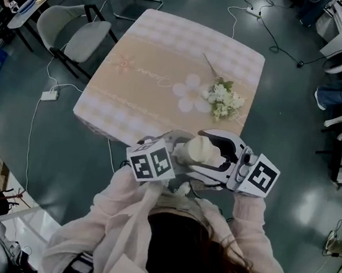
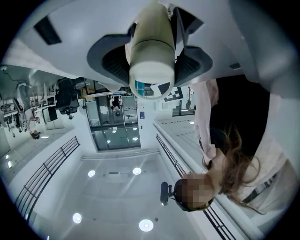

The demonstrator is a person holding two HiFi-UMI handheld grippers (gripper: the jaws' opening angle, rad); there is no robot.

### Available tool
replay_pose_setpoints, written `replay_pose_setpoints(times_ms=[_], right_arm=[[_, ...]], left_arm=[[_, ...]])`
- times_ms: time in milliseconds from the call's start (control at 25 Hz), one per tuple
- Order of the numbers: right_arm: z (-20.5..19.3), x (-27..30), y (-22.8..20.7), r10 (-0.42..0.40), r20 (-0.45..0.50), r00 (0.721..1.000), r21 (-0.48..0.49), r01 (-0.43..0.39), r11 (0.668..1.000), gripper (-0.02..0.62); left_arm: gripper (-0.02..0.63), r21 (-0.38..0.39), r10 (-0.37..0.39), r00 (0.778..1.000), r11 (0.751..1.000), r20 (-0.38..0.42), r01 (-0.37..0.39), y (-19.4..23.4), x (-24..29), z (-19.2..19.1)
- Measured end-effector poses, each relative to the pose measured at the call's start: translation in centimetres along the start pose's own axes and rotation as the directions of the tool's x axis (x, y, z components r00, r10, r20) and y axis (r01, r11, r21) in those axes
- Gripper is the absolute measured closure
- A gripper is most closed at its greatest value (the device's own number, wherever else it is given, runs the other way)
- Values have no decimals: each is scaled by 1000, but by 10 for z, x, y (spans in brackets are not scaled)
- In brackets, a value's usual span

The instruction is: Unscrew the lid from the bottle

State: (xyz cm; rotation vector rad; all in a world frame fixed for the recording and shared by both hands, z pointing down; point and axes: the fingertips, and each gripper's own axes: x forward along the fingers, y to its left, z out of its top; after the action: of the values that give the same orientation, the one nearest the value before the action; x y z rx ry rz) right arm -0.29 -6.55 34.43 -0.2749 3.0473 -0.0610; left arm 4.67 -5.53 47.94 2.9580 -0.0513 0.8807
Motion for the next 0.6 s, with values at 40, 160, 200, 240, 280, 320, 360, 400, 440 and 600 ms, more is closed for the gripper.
replay_pose_setpoints(times_ms=[40, 160, 200, 240, 280, 320, 360, 400, 440, 600], right_arm=[[1, -1, 2, 18, 3, 1000, 0, -18, 1000, 291], [1, -1, 5, 44, 6, 999, -11, -44, 999, 290], [1, 0, 4, 43, 6, 999, -14, -42, 999, 290], [1, 0, 3, 36, 6, 999, -16, -35, 999, 290], [1, 0, 1, 22, 5, 1000, -20, -22, 1000, 288], [1, 1, -1, 4, 3, 1000, -24, -4, 1000, 288], [0, 1, -4, -16, 1, 1000, -29, 16, 999, 287], [0, 2, -6, -35, -1, 999, -32, 35, 999, 287], [0, 2, -8, -52, -2, 999, -33, 52, 998, 285], [2, 2, -14, -144, 6, 990, -38, 144, 989, 262]], left_arm=[[290, 6, -8, 1000, 1000, 0, 8, -2, 0, 0], [290, 11, -19, 1000, 1000, 1, 19, -5, 0, 0], [290, 9, -16, 1000, 1000, 1, 16, -4, 1, 0], [290, 4, -11, 1000, 1000, 1, 11, -2, 1, -1], [290, -3, -3, 1000, 1000, 1, 3, 0, 1, -1], [290, -12, 8, 1000, 1000, 3, -8, 2, 0, -1], [290, -25, 23, 1000, 999, 4, -23, 6, 0, -2], [290, -39, 43, 999, 998, 5, -43, 10, -1, -2], [290, -53, 66, 998, 996, 6, -66, 14, -2, -3], [290, -111, 170, 985, 979, 2, -169, 33, -4, -9]])
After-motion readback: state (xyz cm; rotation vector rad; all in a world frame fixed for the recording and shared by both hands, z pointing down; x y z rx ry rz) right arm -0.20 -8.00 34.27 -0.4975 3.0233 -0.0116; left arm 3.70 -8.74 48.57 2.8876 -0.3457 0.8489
